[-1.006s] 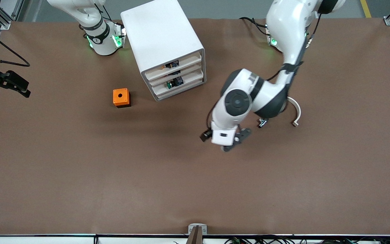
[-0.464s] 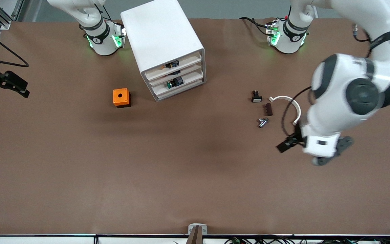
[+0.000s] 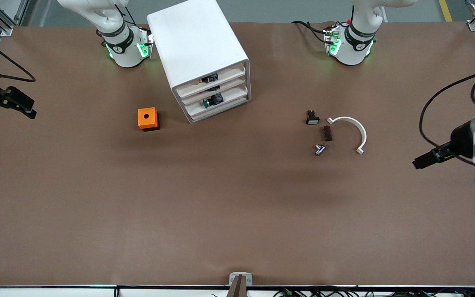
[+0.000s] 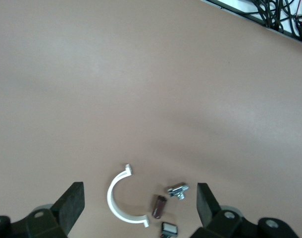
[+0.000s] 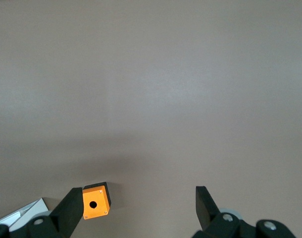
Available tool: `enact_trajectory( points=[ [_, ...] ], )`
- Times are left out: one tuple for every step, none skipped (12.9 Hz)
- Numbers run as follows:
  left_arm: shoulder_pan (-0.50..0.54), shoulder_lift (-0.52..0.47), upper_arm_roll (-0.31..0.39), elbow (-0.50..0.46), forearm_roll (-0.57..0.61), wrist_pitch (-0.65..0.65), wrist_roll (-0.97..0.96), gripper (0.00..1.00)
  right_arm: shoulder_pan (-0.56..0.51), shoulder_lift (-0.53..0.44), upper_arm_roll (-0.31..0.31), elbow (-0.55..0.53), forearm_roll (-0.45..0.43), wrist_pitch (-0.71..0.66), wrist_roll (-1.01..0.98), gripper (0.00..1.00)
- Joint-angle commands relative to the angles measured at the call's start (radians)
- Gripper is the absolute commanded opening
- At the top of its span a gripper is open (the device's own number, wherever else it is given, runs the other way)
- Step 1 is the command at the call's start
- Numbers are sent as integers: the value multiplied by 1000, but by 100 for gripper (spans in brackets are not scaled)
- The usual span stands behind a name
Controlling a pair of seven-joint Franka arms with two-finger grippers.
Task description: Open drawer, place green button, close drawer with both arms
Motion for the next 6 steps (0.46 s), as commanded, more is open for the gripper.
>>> enact_trajectory(
  points=[
    [30,-77,-17,-34,7,-46,54,100,-19,-17,11,-12,19,2,-11,100],
    [32,-95,-17,-37,9,-59,90,100,-20,-18,11,-12,19,2,-11,100],
    [41,-123,-16,-61,12,-66,124,100,-20,-18,11,-12,19,2,-11,100],
    [64,-153,-19,-104,13,-58,167,100,-20,-17,11,-12,19,2,-11,100],
    [72,-195,-22,-155,15,-46,202,100,-20,-20,11,-12,19,2,-11,100],
    [82,-236,-36,-210,15,-37,216,100,-20,-20,11,-12,19,2,-11,100]
  ],
)
